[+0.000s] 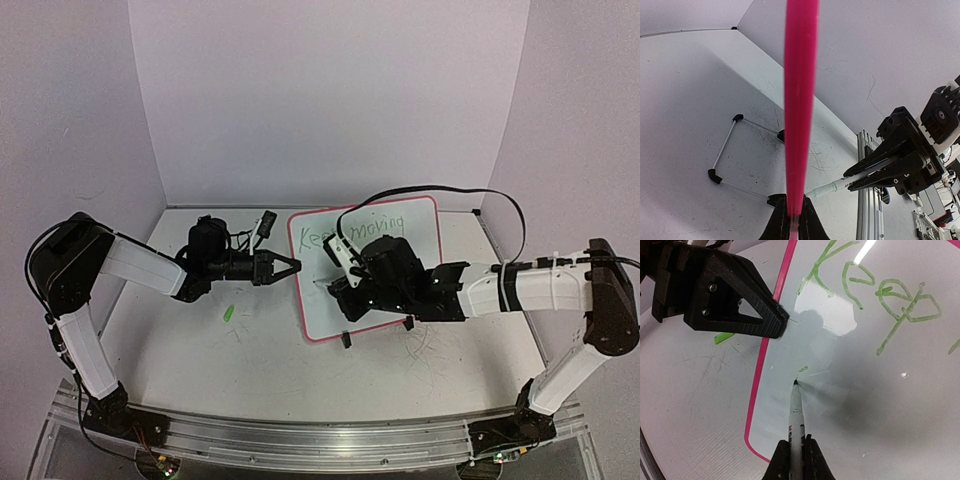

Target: Write a sentence on the whiteboard

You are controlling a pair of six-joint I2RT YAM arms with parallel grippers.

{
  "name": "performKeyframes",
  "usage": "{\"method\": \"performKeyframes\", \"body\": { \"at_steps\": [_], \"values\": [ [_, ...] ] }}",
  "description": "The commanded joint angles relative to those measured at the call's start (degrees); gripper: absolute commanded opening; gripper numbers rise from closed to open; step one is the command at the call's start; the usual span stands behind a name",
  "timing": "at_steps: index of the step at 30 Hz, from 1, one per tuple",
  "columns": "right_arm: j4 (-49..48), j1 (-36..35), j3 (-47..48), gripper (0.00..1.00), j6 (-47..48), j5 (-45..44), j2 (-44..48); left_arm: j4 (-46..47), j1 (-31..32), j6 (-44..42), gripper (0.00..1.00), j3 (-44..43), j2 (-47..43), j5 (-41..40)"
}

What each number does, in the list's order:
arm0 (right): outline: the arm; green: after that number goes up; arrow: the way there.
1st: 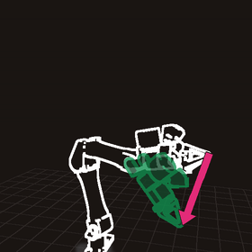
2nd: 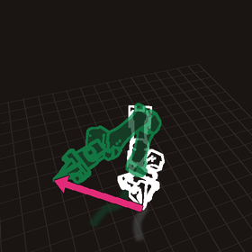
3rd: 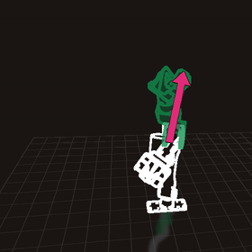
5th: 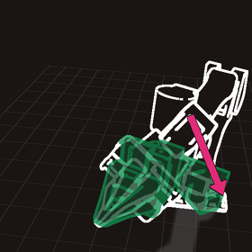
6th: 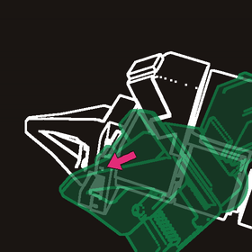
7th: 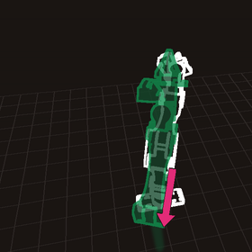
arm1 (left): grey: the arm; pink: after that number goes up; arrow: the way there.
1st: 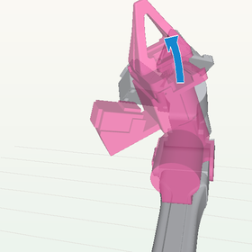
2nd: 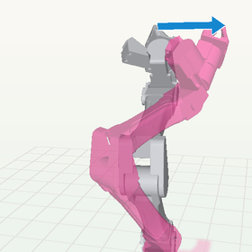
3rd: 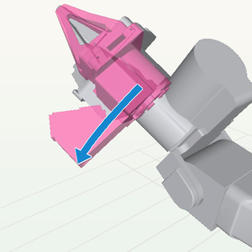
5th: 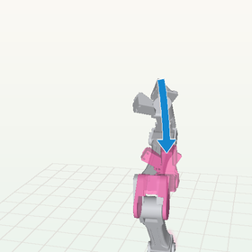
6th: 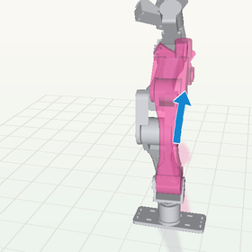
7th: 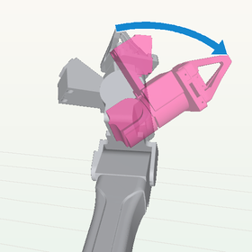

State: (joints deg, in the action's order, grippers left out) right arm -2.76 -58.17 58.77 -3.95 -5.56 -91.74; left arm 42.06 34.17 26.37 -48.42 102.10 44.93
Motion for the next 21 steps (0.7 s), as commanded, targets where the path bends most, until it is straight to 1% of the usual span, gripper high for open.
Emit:
{"method": "performKeyframes", "body": {
  "at_steps": [1,6,21],
  "values": [
    [-0.1,-0.4,-1.4,0.00,-1.2,-0.4,-0.2,0.4,-0.3,-1.5,0.00,-2.2,-0.6,0.3],
    [-0.1,-0.4,-1.8,0.00,-1.7,-1.6,-0.1,0.3,-0.4,-1.5,0.00,-2.2,-0.7,0.4],
    [-1.3,-0.3,-0.1,0.00,-2.6,-9.0,0.6,-0.1,-0.4,-1.7,0.00,-1.6,-1.4,0.5]
  ]
}}
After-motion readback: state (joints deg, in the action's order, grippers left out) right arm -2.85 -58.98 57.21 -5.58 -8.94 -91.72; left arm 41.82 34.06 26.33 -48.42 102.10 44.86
